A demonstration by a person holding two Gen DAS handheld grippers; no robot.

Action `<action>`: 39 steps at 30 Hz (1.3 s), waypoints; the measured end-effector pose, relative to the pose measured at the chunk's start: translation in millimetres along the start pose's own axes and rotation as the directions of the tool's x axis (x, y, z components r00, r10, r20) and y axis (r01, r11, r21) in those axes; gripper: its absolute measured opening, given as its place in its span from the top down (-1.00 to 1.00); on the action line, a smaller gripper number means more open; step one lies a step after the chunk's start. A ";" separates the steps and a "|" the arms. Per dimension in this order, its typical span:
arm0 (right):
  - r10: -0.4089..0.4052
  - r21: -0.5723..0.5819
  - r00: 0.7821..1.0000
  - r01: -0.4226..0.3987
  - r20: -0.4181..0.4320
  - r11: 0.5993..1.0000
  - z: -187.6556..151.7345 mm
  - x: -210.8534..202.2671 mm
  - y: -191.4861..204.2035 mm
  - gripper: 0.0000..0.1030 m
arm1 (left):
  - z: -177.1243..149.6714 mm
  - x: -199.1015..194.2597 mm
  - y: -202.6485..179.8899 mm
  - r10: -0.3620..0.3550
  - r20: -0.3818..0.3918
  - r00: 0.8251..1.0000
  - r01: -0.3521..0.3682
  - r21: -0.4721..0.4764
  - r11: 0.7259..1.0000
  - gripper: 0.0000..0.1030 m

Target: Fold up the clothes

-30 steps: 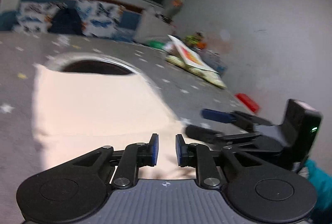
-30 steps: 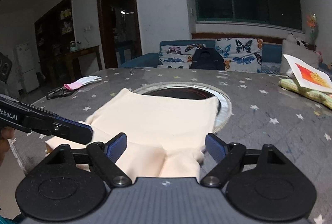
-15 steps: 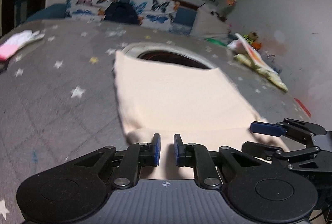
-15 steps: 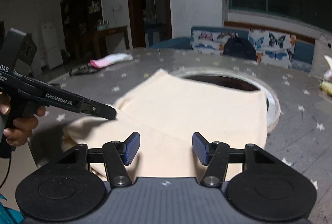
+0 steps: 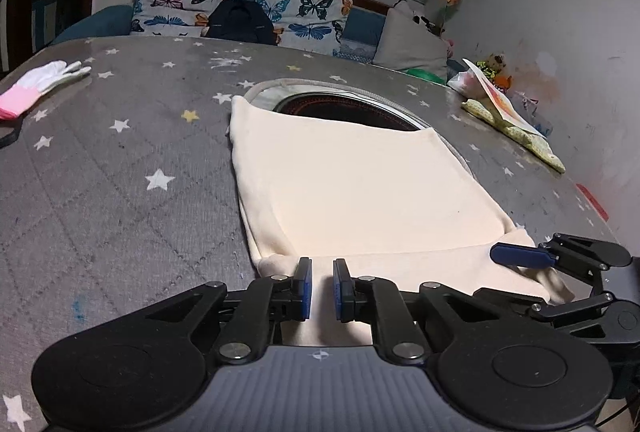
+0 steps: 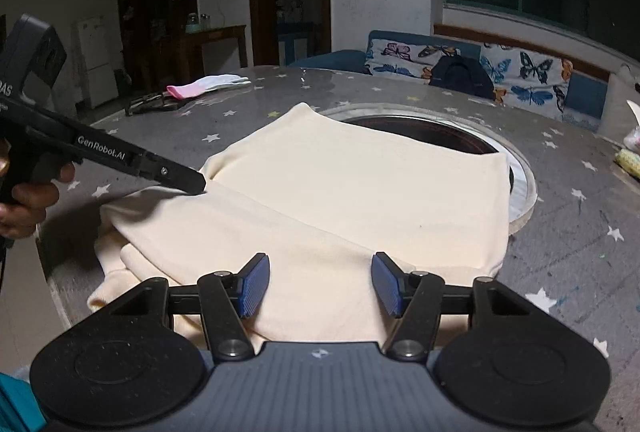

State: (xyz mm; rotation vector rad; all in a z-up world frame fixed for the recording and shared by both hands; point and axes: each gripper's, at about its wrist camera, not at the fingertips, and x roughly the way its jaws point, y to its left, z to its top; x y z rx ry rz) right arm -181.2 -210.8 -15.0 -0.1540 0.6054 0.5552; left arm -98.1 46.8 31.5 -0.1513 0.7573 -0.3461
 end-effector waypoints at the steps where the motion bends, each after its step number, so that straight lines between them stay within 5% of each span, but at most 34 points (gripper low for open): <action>1: -0.001 -0.004 1.000 0.001 -0.001 1.000 1.1 -1.4 1.0 -0.14 | 0.6 -0.7 -0.7 0.001 -0.001 1.000 -0.001 -0.001 1.000 0.72; 16: -0.032 -0.053 0.999 0.033 0.018 0.998 -0.9 -19.4 7.5 -0.28 | 0.1 -13.0 -16.7 0.059 0.023 0.998 -0.060 0.074 0.995 0.27; 27: -0.051 -0.039 0.999 0.052 0.014 0.998 -9.0 -27.2 5.2 -0.33 | -12.8 -29.0 -36.9 0.060 0.033 0.998 -0.065 0.170 0.983 0.26; 39: -0.062 -0.028 0.998 0.063 0.014 0.998 -17.7 -41.0 6.8 -0.36 | -46.0 -37.0 -59.1 0.035 -0.002 0.999 -0.033 0.342 0.939 0.26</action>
